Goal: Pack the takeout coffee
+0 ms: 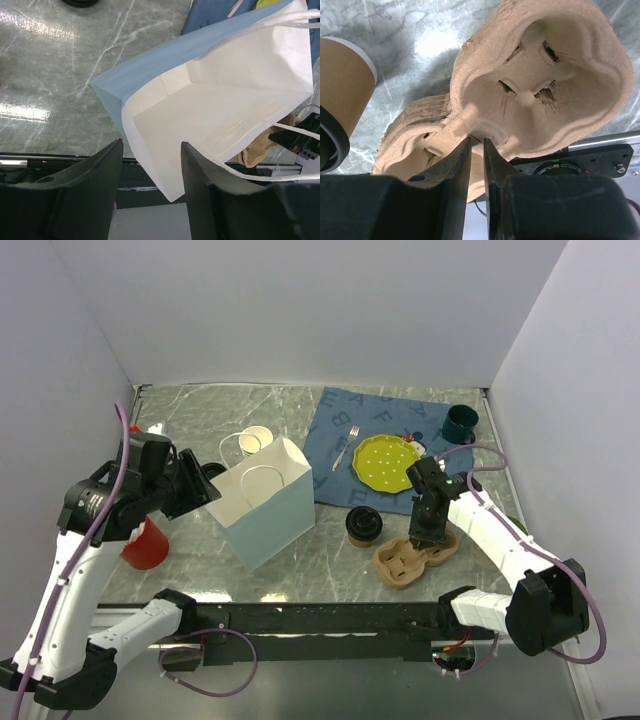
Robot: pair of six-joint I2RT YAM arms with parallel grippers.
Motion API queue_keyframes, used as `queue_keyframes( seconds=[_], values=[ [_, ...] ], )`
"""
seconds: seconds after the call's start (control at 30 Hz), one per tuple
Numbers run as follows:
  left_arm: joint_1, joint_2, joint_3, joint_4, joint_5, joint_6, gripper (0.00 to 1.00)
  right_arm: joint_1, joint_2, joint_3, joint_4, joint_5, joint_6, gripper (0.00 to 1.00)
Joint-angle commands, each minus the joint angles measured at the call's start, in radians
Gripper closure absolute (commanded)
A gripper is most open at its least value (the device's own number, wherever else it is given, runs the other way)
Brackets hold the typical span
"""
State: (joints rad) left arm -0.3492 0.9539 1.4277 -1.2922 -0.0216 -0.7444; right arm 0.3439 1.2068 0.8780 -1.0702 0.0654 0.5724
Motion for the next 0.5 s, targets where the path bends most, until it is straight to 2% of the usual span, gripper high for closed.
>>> queue_keyframes(
  seconds=[0.0,0.1,0.2,0.23,0.27,0.33,0.4,0.47],
  values=[
    [-0.002,0.008,0.043,-0.016,-0.034,0.019,0.43,-0.009,-0.039,0.015,0.019,0.036,0.026,0.77],
    [-0.001,0.009,0.048,-0.015,-0.031,0.025,0.41,-0.009,-0.046,0.053,0.001,0.037,-0.022,0.73],
    [-0.001,0.014,0.048,-0.015,-0.031,0.034,0.40,-0.009,-0.039,0.102,-0.029,0.045,-0.097,0.61],
    [-0.001,0.016,0.048,-0.013,-0.031,0.037,0.40,-0.009,-0.039,0.111,-0.031,0.019,-0.177,0.57],
    [-0.001,0.019,0.051,-0.012,-0.031,0.040,0.39,-0.009,-0.035,0.121,-0.033,0.004,-0.218,0.48],
    [-0.001,0.022,0.054,-0.013,-0.029,0.051,0.39,-0.026,-0.027,0.127,-0.036,-0.051,-0.270,0.42],
    [-0.001,0.032,0.069,-0.015,-0.028,0.060,0.38,-0.033,-0.023,0.137,-0.014,-0.139,-0.322,0.42],
    [-0.001,0.045,0.098,-0.030,-0.029,0.068,0.37,-0.033,-0.021,0.189,-0.028,-0.121,-0.368,0.43]
  ],
)
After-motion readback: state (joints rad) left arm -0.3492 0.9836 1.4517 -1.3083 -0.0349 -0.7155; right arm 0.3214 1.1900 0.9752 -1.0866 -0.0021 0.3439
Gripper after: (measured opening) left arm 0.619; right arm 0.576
